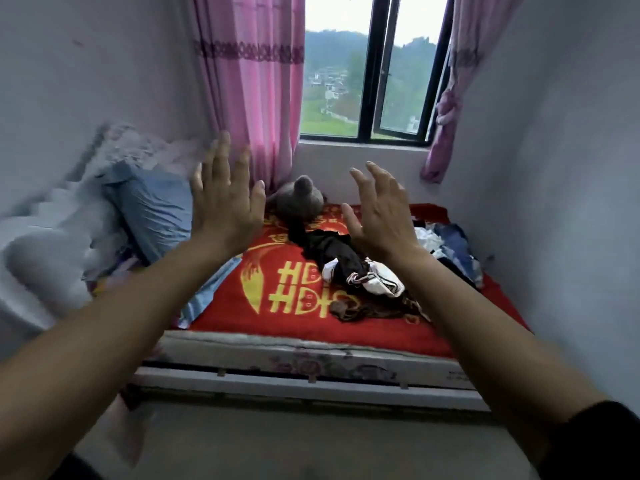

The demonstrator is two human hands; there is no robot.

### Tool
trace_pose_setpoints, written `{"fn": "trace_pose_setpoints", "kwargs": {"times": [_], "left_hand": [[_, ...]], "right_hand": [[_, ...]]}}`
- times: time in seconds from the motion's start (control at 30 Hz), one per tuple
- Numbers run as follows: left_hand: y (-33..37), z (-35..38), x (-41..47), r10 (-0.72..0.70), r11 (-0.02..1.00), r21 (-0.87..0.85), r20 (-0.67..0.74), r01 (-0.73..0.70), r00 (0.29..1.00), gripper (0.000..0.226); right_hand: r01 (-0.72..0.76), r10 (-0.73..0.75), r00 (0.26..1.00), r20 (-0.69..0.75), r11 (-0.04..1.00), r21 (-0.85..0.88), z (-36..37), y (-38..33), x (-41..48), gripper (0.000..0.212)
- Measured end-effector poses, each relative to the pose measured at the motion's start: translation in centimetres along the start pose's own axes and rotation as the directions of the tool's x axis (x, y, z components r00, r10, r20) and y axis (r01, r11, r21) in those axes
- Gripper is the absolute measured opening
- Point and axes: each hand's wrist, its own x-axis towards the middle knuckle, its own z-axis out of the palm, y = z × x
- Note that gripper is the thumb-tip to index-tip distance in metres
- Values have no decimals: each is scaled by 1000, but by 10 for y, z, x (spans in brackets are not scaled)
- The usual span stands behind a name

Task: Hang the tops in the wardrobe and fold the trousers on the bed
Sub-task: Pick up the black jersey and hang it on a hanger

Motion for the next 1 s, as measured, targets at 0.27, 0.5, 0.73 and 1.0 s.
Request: {"fn": "trace_pose_setpoints", "kwargs": {"times": [0.27,0.5,0.73,1.0], "left_hand": [[58,174,11,255,960,35,283,-276,924,57],[52,340,61,220,970,9,392,-243,893,58],[35,499,122,144,987,-32,588,-155,796,63],[31,647,113,4,997,42,831,-68,556,65]], "right_hand": [[-267,277,956,96,958,-104,59,162,-45,65],[-270,325,919,224,932,-243,154,271,-10,69],[-307,432,803,409,890,-337,267,361,71,70],[-363,468,576,671,881,-303,407,433,66,69]]}}
